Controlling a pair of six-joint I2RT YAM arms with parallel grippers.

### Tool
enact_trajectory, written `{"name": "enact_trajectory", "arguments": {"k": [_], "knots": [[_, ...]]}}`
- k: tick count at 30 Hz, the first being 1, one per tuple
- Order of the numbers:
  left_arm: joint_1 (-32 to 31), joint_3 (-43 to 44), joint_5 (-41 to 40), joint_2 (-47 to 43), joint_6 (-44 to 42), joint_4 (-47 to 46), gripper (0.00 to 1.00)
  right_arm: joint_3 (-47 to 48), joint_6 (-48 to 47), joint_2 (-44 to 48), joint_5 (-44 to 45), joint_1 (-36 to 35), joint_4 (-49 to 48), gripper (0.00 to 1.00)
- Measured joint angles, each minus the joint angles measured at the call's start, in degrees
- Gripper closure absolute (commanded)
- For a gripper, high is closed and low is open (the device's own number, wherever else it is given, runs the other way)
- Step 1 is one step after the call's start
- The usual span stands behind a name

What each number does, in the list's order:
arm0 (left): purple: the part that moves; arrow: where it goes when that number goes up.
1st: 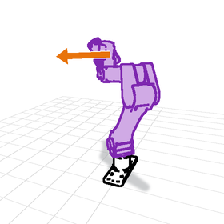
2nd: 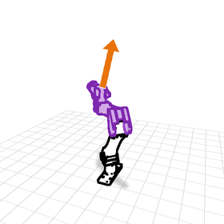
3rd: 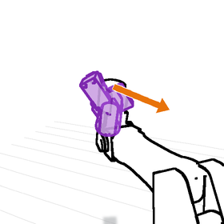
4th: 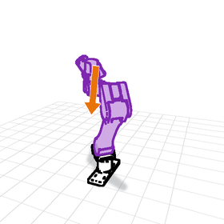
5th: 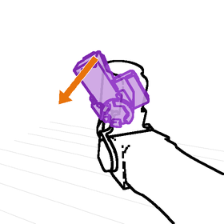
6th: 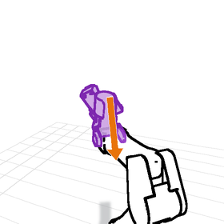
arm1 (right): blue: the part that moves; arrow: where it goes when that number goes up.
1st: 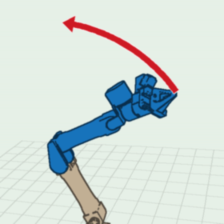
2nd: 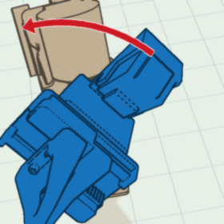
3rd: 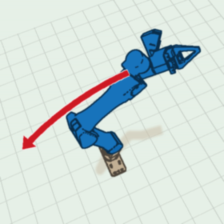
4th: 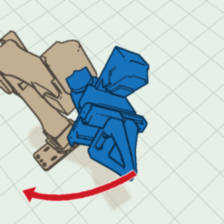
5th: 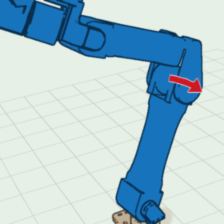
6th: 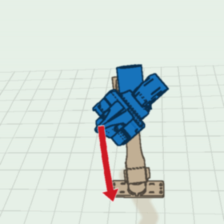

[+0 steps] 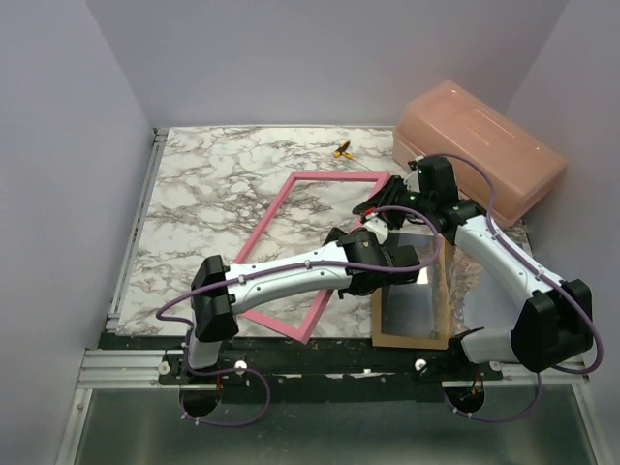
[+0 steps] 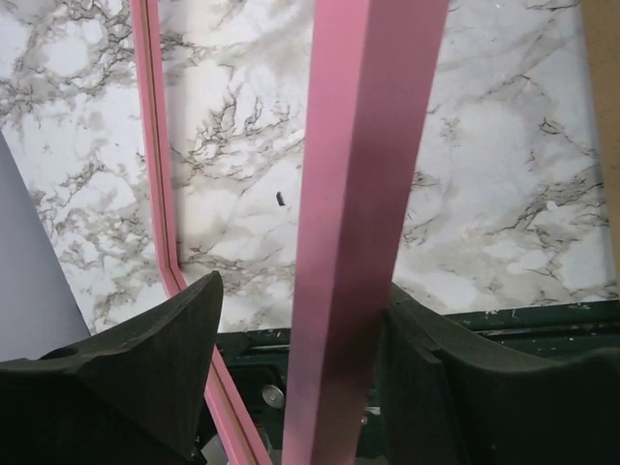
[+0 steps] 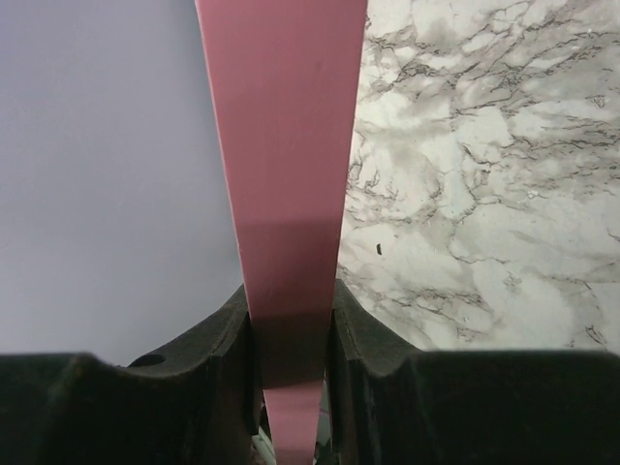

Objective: Put the photo into the frame
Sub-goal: Turn over the photo frame at the center of the board.

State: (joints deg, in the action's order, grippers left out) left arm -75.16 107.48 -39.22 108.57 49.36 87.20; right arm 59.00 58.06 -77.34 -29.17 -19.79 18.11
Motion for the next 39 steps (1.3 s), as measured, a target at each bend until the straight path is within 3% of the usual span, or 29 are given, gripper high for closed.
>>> {"name": "enact_trajectory", "arguments": {"k": [5, 11, 13, 18, 23, 28, 35, 39], "knots": [[-0.17, -0.07, -1.20, 0.02, 0.81, 0.15, 0.76, 0.00, 1.03, 0.02, 0.13, 0.00, -0.04, 0.94], [-0.94, -0.63, -1.95, 0.15, -0.74, -0.26, 0.95, 0.00, 1.51, 0.17, 0.02, -0.26, -0.66, 0.88], [-0.96, -0.74, -2.23, 0.15, -0.68, -0.33, 0.96, 0.00, 1.49, 0.22, 0.02, -0.24, -0.70, 0.81], [-0.94, -0.96, -3.02, 0.04, -0.90, -0.26, 1.00, -0.13, 1.11, 0.94, -0.11, -0.20, -1.38, 0.39], [0.46, -0.98, -4.87, -2.03, -2.05, 1.14, 1.00, -0.31, 0.04, 4.44, -0.28, -0.04, -1.99, 0.11], [2.73, 1.62, -5.16, -5.68, -4.20, 2.05, 1.00, -0.37, -0.61, 7.34, -0.17, -0.04, -2.10, 0.01], [6.95, 8.35, -3.98, -11.63, -9.49, 1.70, 1.00, -0.74, -1.81, 10.05, 1.09, -0.04, -1.51, 0.00], [11.39, 8.79, 0.87, -16.83, -13.00, -2.32, 1.00, -1.84, -2.84, 10.38, 1.92, -0.04, -1.27, 0.00]]}}
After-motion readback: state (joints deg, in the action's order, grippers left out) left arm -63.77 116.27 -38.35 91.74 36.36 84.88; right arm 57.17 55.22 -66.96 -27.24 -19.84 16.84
